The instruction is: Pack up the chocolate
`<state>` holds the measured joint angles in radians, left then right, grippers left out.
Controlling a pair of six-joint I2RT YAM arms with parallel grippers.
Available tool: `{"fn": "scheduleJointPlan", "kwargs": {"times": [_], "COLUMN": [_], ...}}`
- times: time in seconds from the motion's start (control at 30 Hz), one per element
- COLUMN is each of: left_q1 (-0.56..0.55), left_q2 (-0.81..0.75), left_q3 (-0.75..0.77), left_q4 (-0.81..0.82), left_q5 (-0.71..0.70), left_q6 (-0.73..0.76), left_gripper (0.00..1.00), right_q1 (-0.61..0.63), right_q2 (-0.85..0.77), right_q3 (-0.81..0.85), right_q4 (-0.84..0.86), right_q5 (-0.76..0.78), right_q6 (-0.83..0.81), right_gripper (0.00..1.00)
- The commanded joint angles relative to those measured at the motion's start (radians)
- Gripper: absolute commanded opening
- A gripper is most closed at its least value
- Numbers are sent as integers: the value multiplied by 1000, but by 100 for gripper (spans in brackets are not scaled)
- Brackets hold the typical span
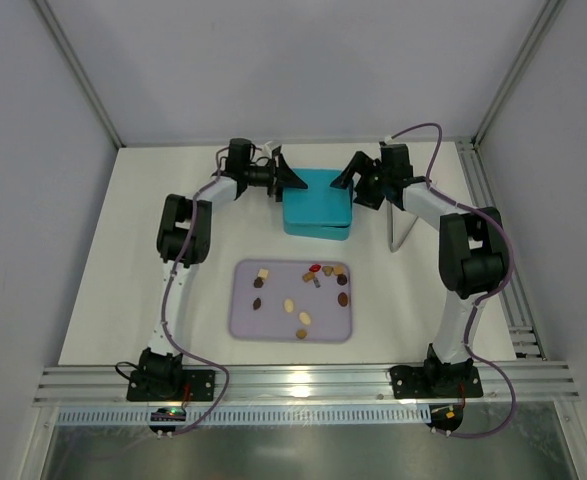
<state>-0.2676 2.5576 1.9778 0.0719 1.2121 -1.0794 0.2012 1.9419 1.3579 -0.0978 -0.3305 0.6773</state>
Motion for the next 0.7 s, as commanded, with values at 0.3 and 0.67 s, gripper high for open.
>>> {"fn": "scheduleJointPlan", "kwargs": {"times": [0.3, 0.67], "left_q1": [31, 30], "left_q2": [-66, -19], "left_q3": [111, 271], "left_q4": [-416, -817], "left_q5": [-86, -258], "left_q6": [304, 555], "left_gripper": [59, 60], "right_q1": [7, 14], "right_q2": [8, 14], "right_q3": [-17, -22], "right_q4": [50, 61], "right_q5": [13, 7], "right_q6": [-32, -28], "right_gripper": [95, 95]}}
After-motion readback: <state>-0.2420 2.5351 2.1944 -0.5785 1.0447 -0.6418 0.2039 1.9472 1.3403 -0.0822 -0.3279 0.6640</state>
